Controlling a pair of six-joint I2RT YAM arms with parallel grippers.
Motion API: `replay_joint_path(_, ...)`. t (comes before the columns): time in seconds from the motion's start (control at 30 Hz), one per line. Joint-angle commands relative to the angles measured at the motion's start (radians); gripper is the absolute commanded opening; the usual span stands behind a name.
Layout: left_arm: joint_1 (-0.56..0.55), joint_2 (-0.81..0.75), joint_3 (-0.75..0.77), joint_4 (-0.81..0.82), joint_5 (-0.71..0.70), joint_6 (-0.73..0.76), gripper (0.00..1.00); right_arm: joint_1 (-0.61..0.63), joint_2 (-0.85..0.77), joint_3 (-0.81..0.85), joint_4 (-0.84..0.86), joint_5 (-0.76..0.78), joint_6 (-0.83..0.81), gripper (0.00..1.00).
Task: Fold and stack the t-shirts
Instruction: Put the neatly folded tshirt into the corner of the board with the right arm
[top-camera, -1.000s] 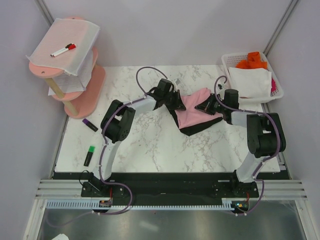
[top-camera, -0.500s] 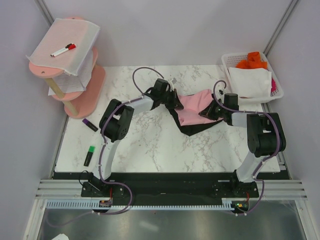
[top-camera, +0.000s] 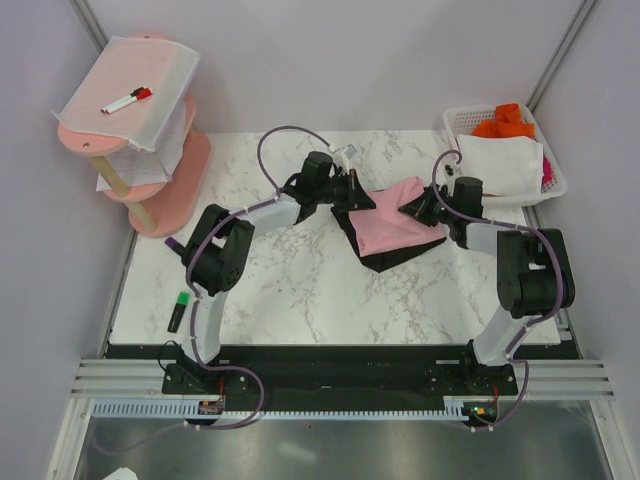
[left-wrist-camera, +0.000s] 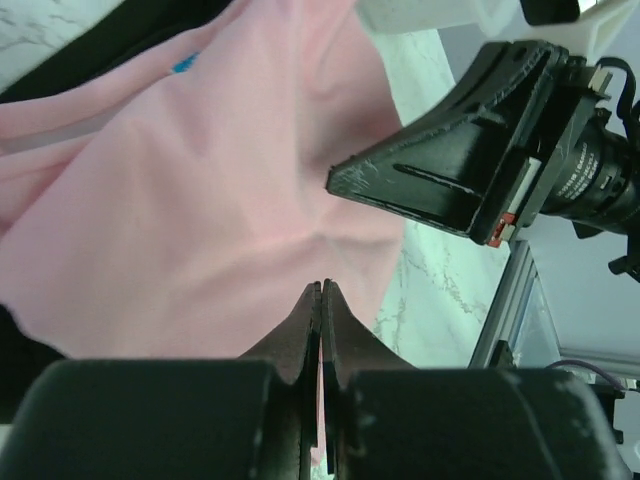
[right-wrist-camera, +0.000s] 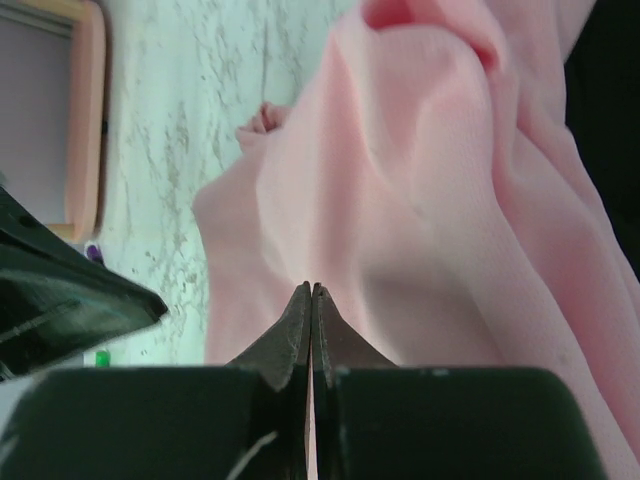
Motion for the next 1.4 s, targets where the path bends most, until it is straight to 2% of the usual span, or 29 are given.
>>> replay_joint_path(0.0, -0.049, 0.004, 0.009, 0.08, 0.08, -0.053, 0.02, -0.003, 0.027, 0.045, 0.171, -0.021, 0.061, 0.0)
replay_joint_path(0.23, -0.12, 0.041, -0.077, 0.157, 0.087, -0.108, 0.02, -0.003, 0.162, 0.112, 0.339, -0.036, 0.138, 0.0)
replay_joint_path(0.53, -0.163, 0.096, -0.214, 0.276, 0.084, -0.155, 0.02, -0.012, 0.308, 0.187, 0.446, -0.064, 0.216, 0.0)
replay_joint_path(0.73, -0.167, 0.134, -0.237, 0.299, 0.089, -0.16, 0.02, -0.02, 0.362, 0.192, 0.455, -0.069, 0.232, 0.0)
replay_joint_path(1.0, -0.169, 0.093, -0.245, 0.289, 0.092, -0.132, 0.02, -0.02, 0.284, 0.166, 0.471, -0.107, 0.246, 0.0)
replay_joint_path(1.23, -0.166, -0.025, -0.199, 0.175, 0.069, -0.04, 0.02, -0.021, 0.114, 0.106, 0.435, -0.148, 0.247, 0.0)
replay_joint_path(1.37, -0.157, -0.069, -0.156, 0.097, 0.06, 0.012, 0.02, -0.021, 0.038, 0.017, 0.406, -0.156, 0.226, 0.0)
